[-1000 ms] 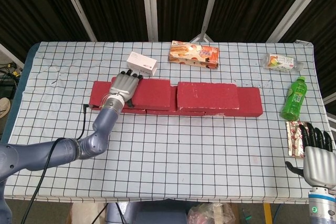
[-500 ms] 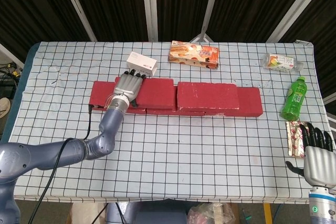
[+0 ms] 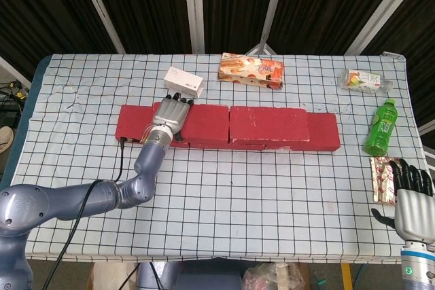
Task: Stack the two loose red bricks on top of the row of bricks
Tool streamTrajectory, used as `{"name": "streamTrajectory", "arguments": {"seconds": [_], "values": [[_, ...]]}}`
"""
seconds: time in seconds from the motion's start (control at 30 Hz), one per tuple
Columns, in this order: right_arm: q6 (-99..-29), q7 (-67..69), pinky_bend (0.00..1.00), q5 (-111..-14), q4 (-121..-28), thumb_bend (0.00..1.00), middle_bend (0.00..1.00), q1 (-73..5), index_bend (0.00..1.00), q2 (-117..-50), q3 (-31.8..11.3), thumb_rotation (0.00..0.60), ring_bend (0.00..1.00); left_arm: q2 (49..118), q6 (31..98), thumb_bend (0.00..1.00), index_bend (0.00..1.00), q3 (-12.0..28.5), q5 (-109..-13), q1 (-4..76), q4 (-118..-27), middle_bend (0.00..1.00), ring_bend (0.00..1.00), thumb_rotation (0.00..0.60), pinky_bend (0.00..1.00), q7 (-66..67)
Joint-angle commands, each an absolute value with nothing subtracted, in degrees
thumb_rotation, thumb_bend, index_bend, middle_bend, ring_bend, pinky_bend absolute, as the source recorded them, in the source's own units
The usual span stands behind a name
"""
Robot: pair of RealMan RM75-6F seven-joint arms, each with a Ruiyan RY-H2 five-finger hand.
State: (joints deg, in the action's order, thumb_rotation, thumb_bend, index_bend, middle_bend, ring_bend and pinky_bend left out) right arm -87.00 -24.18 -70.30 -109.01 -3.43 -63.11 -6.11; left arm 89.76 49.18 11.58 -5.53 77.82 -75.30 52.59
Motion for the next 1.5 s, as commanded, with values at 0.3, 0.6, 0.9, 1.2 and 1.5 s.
{"name": "streamTrajectory", "arguments": {"seconds": [0.3,0.6,0.9,1.2,1.5], "values": [[-86.77,-24.29,0.0,-70.03,-108.84,0.15,0.0,-3.51,0.0,-63.19,-6.15,0.6,0.0,90.19,49.53,0.0,0.21,11.74,-4.68,78.03,-74.69,0.18,0.07,0.6,0.14,52.82],[-86.64,-24.79,0.0,-69.8,-108.86,0.15,0.0,-3.61,0.0,-63.47,-6.12,0.6,0.0,90.49,49.74,0.0,0.21,11.95,-4.96,78.28,-74.37,0.18,0.07,0.6,0.14,53.02],[-86.54,-24.89,0.0,-69.66,-108.86,0.15,0.0,-3.66,0.0,-63.54,-6.12,0.6,0.0,90.6,50.07,0.0,0.21,12.09,-4.66,78.4,-74.42,0.18,0.07,0.6,0.14,53.42],[-86.55,-24.86,0.0,-69.59,-108.83,0.15,0.0,-3.66,0.0,-63.51,-6.15,0.6,0.0,91.44,50.16,0.0,0.2,12.2,-4.42,78.5,-73.81,0.17,0.07,0.6,0.14,53.75],[-86.68,-24.72,0.0,-69.6,-108.84,0.15,0.0,-3.58,0.0,-63.5,-6.15,0.6,0.0,92.1,50.81,0.0,0.17,12.33,-4.43,78.59,-73.48,0.15,0.07,0.6,0.14,54.29]]}}
